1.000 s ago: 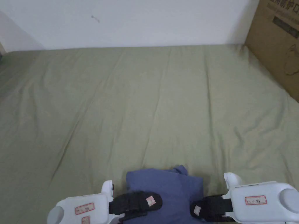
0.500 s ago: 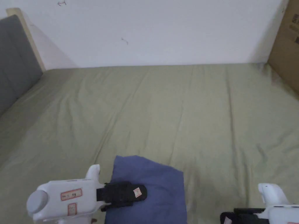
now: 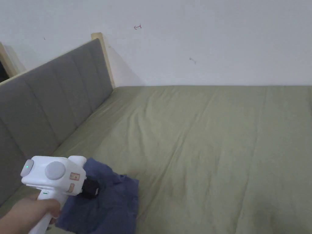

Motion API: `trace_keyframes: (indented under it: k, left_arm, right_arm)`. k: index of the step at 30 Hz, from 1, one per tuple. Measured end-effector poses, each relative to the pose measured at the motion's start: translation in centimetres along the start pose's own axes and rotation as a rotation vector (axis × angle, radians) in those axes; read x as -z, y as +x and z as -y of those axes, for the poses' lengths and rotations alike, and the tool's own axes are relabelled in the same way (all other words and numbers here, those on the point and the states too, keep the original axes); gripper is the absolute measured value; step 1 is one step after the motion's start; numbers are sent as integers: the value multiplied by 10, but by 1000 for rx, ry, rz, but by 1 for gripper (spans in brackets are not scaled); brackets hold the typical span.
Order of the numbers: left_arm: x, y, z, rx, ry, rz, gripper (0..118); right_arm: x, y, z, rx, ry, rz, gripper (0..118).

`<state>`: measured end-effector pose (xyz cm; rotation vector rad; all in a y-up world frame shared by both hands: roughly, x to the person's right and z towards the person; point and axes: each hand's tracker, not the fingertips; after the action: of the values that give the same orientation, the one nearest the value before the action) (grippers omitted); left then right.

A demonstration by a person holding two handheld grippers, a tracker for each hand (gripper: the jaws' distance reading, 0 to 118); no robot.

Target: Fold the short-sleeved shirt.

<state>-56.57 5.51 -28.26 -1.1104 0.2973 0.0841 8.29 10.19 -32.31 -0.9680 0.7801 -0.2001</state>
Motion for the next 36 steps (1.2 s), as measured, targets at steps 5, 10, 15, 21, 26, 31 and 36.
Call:
trace_keyframes:
  k: [5,10,15,21,26,31,36]
  left_arm:
    - [-1,-26,4,87,65,-296,111]
    - [-28,-21,12,44,140,-218,111]
    - [-37,37,21,-131,122,67,110]
    - [-49,171,22,-67,124,338,2]
    - [-111,256,-4,-103,365,507,2]
    - [-181,302,-14,8,827,348,2]
    - [-214,324,1,28,1100,223,2]
  right_arm:
    - [0,-2,-2,-7,-1,19,0]
    - [-2,-1,-5,-5,16,31,0]
    - [-9,1,-9,-3,45,49,0]
    - [-25,7,-21,16,69,181,0]
    - [-54,12,-50,69,176,220,0]
    - [-97,-8,-75,-102,535,212,0]
    - [-100,-21,-77,-310,792,428,0]
